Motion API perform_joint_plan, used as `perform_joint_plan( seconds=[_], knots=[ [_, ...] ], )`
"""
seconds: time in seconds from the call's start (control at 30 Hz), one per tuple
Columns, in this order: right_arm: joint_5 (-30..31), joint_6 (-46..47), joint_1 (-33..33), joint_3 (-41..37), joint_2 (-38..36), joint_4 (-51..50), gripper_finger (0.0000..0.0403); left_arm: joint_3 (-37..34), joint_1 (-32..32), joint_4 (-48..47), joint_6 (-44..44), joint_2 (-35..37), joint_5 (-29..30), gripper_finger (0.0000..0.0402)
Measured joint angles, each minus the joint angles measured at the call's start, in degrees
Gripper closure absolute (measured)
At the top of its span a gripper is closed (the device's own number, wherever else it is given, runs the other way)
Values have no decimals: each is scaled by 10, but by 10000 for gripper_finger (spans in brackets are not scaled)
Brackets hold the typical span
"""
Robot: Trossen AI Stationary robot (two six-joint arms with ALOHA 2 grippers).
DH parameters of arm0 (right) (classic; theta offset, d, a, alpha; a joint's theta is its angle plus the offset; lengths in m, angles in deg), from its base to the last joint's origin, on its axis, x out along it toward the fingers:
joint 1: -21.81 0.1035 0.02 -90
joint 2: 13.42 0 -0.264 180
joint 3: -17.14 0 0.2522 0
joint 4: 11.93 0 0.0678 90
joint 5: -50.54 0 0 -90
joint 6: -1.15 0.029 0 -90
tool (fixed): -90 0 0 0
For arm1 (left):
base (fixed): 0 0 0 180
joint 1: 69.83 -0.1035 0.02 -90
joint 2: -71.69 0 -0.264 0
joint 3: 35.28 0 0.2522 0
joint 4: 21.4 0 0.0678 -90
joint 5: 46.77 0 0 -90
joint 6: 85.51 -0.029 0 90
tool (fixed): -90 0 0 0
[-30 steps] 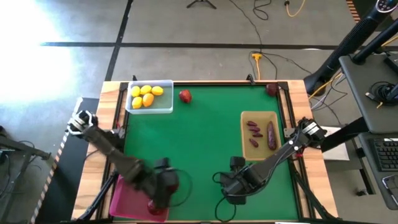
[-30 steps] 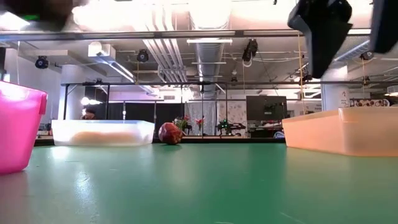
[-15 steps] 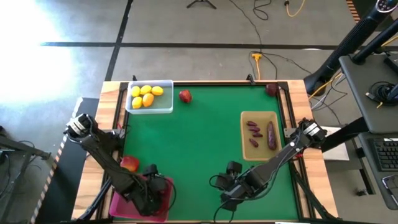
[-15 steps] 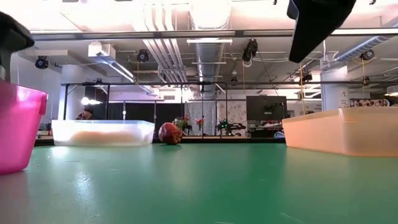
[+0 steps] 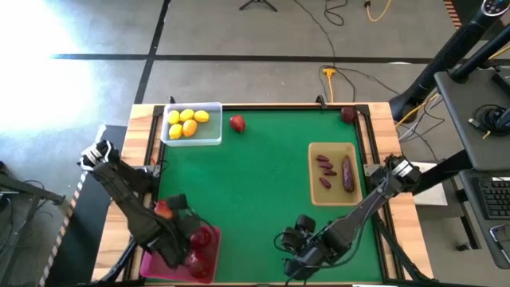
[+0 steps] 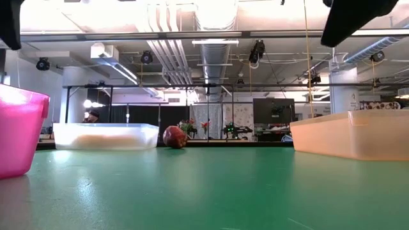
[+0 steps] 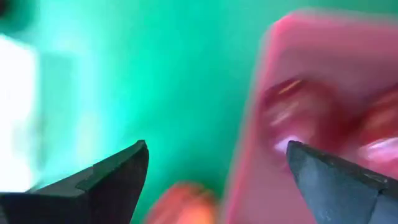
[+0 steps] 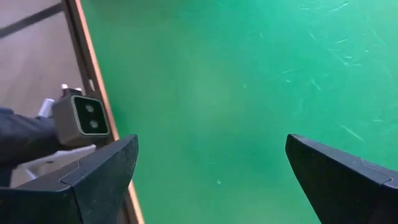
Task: Sort produce into baskets
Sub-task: Put the apple into the pink transparent bin
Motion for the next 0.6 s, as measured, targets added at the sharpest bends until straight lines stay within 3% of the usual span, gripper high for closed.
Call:
perform_joint_plan(
  seconds=[0.1, 0.27, 0.6],
  knots=[
    [12, 8, 5, 0, 0, 3, 3, -7, -18, -83, -1, 20, -42, 41],
    [18, 7, 7, 0, 0, 3, 3, -95, -50, -81, -38, 78, -173, 40],
    [28, -14, 6, 0, 0, 3, 3, -246, -89, -27, -75, 167, -267, 40]
  ],
)
